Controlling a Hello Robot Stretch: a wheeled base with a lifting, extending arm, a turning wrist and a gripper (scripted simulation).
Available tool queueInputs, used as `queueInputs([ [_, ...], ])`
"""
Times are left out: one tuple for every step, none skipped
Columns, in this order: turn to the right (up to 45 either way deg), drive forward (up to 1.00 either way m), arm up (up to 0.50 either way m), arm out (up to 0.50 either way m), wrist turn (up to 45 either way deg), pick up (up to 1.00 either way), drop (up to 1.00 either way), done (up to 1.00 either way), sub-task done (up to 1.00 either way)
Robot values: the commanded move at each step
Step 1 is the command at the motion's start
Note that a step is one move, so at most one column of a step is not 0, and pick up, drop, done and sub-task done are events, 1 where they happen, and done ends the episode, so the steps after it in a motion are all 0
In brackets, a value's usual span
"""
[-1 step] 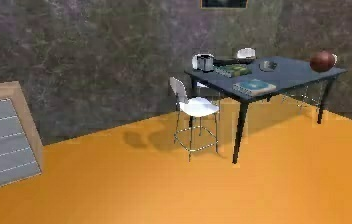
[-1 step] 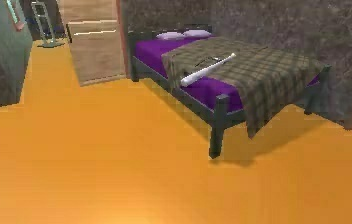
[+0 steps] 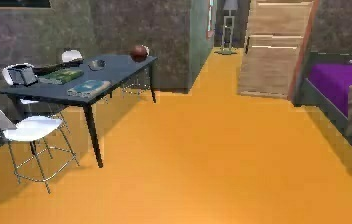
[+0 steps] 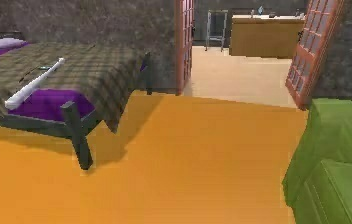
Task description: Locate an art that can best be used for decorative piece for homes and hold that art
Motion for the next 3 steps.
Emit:
queueInputs([
  [45.0,0.0,0.0,0.0,0.0,0.0,0.0,0.0,0.0],
  [45.0,0.0,0.0,0.0,0.0,0.0,0.0,0.0,0.0],
  [15.0,0.0,0.0,0.0,0.0,0.0,0.0,0.0,0.0],
])
